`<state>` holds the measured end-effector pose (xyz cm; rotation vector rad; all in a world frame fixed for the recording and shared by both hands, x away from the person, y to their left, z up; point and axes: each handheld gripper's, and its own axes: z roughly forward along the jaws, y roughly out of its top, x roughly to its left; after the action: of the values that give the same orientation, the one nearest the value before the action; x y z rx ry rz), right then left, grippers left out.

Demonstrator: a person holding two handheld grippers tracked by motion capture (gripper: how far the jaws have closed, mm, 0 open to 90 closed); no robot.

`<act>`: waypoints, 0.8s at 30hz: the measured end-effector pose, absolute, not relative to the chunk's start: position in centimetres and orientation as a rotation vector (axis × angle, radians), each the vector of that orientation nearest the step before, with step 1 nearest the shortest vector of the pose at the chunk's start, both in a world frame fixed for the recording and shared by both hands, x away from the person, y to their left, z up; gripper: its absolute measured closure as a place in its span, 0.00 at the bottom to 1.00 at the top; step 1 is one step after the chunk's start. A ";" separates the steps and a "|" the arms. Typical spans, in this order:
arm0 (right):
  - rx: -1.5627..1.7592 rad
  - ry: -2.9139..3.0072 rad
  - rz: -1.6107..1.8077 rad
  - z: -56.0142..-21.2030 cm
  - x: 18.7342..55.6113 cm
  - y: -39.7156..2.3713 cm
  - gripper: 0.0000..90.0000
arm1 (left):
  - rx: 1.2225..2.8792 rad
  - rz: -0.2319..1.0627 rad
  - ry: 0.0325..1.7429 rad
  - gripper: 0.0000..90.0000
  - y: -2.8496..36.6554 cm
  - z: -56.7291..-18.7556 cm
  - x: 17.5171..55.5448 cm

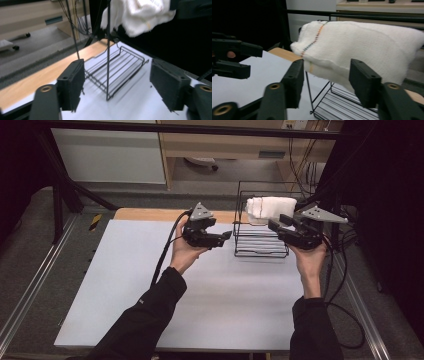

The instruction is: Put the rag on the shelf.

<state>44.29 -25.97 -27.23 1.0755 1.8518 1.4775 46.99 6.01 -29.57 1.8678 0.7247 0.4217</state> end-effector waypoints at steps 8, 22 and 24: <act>1.087 1.934 1.506 -28.4 43.0 -24.9 0.17 | 1.867 0.406 0.790 0.12 10.8 -32.5 45.6; 1.074 2.072 1.468 -32.3 41.7 -23.7 0.03 | 1.873 0.450 0.904 0.08 21.0 -37.1 41.8; 1.075 2.081 1.472 -32.8 41.4 -23.6 0.02 | 1.882 0.456 0.921 0.08 22.2 -37.7 41.2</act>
<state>41.44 -23.56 -32.83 1.0753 2.0813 1.4717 41.24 22.18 -37.74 1.8815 0.9206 0.4565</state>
